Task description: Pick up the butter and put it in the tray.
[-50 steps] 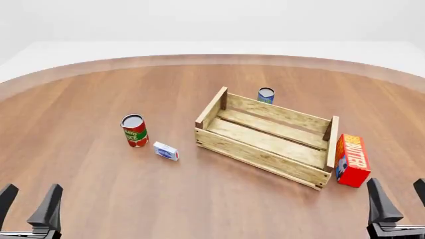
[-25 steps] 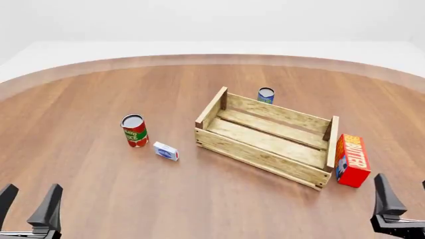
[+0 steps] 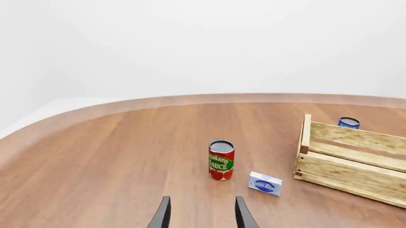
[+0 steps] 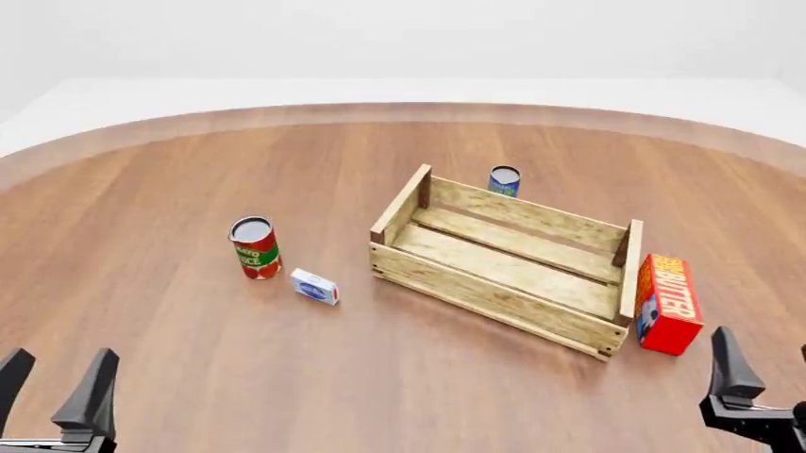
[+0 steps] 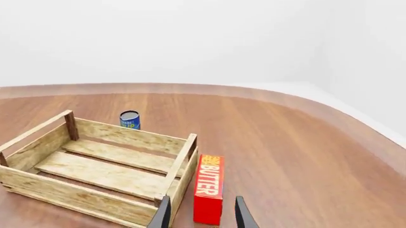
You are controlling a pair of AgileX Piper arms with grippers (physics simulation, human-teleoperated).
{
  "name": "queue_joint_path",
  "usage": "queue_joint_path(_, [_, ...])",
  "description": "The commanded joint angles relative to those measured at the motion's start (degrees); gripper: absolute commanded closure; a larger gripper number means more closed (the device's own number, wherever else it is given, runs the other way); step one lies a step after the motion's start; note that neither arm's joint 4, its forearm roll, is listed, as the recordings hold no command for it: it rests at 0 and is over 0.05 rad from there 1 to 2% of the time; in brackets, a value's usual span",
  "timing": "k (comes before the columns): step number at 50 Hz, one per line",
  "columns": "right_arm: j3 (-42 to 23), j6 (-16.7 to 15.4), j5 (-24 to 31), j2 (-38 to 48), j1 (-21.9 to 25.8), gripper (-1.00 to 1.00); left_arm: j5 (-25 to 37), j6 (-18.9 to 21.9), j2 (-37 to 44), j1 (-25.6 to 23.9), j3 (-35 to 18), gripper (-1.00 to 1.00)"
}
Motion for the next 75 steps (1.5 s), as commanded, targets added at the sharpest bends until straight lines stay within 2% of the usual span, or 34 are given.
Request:
queue_joint_path(1, [0.4,0.9,-6.1,6.7,-0.6,-1.00,0.0,0.0,0.0,0.0,0.0,-1.00])
queue_joint_path(8, [0.4,1.0,-10.9,12.1,-0.9,-1.00,0.0,0.0,0.0,0.0,0.0,-1.00])
queue_joint_path(47, [0.4,1.4,-28.7,32.4,-2.3,-1.00,0.0,0.0,0.0,0.0,0.0,-1.00])
queue_joint_path(60, [0.4,2.1,-38.1,42.9,-1.7,-1.00,0.0,0.0,0.0,0.0,0.0,-1.00])
queue_joint_path(75, [0.4,2.8,-45.3,51.1,-2.2,-1.00,0.0,0.0,0.0,0.0,0.0,-1.00])
